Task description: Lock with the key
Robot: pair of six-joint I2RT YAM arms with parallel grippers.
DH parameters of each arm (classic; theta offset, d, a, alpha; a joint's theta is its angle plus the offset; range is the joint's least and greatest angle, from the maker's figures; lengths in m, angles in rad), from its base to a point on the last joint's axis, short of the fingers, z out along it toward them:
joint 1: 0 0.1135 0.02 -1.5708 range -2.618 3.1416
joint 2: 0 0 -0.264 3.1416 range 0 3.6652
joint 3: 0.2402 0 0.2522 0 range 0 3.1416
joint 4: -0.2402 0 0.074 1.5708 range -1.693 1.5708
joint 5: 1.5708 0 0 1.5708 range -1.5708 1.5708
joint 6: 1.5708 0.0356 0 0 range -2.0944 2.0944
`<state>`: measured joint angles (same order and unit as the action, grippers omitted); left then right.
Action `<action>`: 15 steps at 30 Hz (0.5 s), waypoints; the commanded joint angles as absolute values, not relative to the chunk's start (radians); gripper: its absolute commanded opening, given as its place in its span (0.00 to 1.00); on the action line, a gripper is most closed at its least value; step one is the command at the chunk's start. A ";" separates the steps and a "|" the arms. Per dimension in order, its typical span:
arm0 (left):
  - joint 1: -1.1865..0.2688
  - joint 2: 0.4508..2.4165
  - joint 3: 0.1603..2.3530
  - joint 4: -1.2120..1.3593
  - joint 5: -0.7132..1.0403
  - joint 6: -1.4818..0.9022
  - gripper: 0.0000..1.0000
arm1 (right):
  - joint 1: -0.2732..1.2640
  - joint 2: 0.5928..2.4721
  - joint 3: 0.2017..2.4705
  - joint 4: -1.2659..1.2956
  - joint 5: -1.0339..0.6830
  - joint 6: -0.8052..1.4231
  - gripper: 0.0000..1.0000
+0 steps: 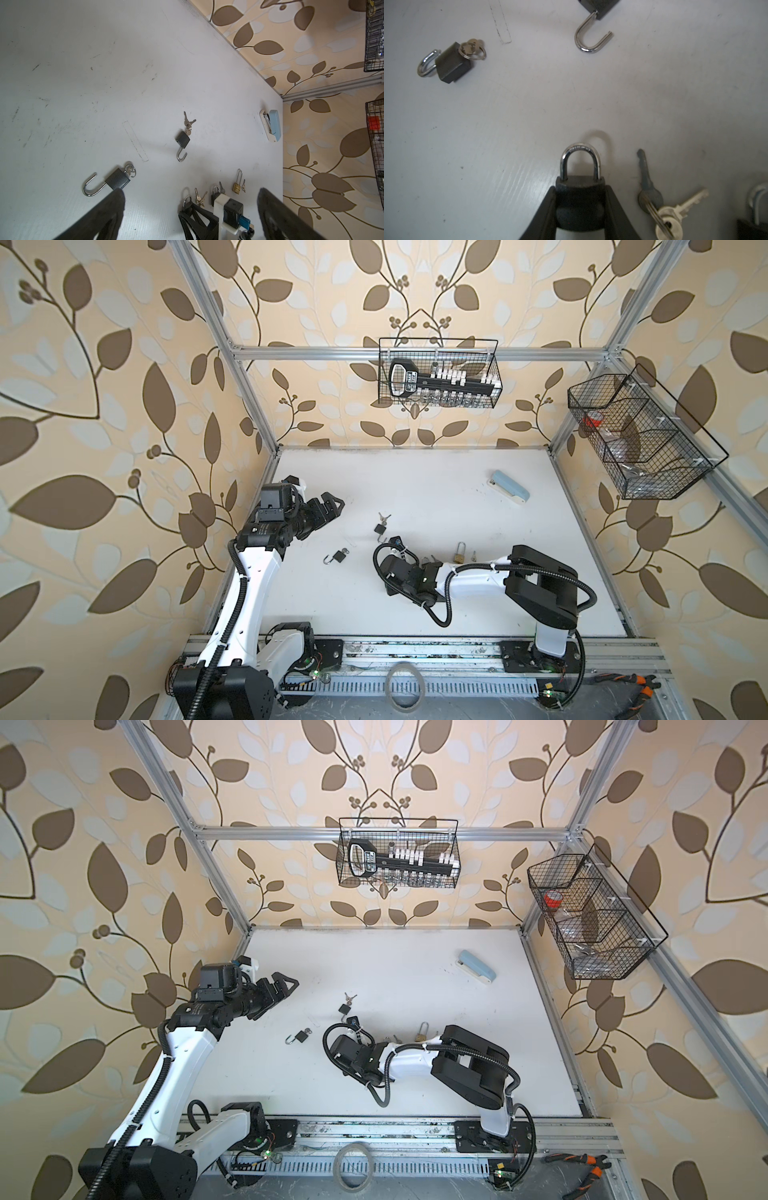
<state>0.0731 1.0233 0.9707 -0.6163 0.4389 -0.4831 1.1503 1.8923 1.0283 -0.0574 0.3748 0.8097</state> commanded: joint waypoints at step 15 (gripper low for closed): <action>0.076 1.051 0.948 -0.590 0.421 -0.498 0.99 | 1.149 1.915 1.031 -0.083 0.400 0.824 0.39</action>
